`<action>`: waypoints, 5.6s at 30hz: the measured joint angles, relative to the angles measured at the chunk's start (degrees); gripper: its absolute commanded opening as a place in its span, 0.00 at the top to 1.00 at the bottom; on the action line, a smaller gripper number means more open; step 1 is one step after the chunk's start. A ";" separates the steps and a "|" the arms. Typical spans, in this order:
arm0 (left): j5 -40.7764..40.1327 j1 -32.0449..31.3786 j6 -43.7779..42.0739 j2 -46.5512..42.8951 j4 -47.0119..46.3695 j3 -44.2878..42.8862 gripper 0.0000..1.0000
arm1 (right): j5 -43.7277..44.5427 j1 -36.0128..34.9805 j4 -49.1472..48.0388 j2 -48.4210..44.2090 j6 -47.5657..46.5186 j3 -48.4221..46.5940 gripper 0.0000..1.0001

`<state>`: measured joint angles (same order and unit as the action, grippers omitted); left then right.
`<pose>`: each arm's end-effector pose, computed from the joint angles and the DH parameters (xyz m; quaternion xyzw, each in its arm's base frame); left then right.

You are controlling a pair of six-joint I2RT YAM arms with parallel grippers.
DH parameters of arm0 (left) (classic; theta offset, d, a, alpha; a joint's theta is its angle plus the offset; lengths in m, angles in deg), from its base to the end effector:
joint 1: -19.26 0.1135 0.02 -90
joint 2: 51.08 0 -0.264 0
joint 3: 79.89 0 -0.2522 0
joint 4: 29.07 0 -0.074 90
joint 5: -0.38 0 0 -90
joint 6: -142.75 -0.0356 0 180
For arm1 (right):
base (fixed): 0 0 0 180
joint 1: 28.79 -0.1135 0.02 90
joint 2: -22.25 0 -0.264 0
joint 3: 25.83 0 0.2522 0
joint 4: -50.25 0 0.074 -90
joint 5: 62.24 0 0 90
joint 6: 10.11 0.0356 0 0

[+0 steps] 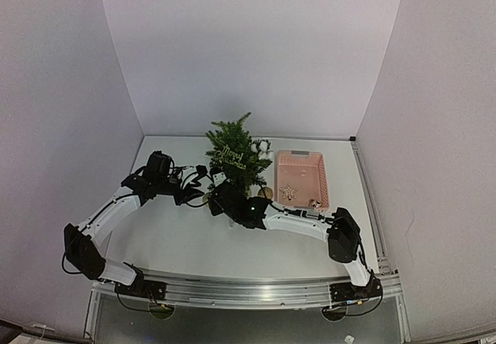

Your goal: Decorate the small christmas tree

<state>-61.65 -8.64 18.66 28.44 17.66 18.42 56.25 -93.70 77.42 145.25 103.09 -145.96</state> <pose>0.2565 -0.1547 0.3087 0.5409 0.7192 -0.2024 0.3863 0.2303 0.4518 0.2696 -0.1840 0.8283 0.1836 0.4963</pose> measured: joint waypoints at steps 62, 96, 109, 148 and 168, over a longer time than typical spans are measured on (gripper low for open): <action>2.50 5.73 22.75 -11.88 -14.55 10.47 0.06 | -5.21 15.67 21.13 -48.14 13.21 16.24 0.14; -5.73 8.83 28.28 -8.56 -20.15 16.69 0.03 | -22.58 45.27 61.64 0.80 -7.47 0.09 0.32; -6.10 8.83 26.64 -6.43 -21.33 16.48 0.03 | -23.63 45.27 62.58 7.53 -9.48 -3.40 0.33; -6.05 8.97 26.39 -4.43 -21.47 13.54 0.03 | -24.16 45.27 62.77 7.69 -9.62 -4.82 0.58; -2.03 9.22 22.49 -4.65 -21.62 10.10 0.05 | -48.61 43.18 53.61 -30.34 -19.76 -5.08 0.58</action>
<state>-63.68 0.58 41.16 23.80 -3.96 28.52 7.64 -50.51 131.03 114.92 83.32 -151.04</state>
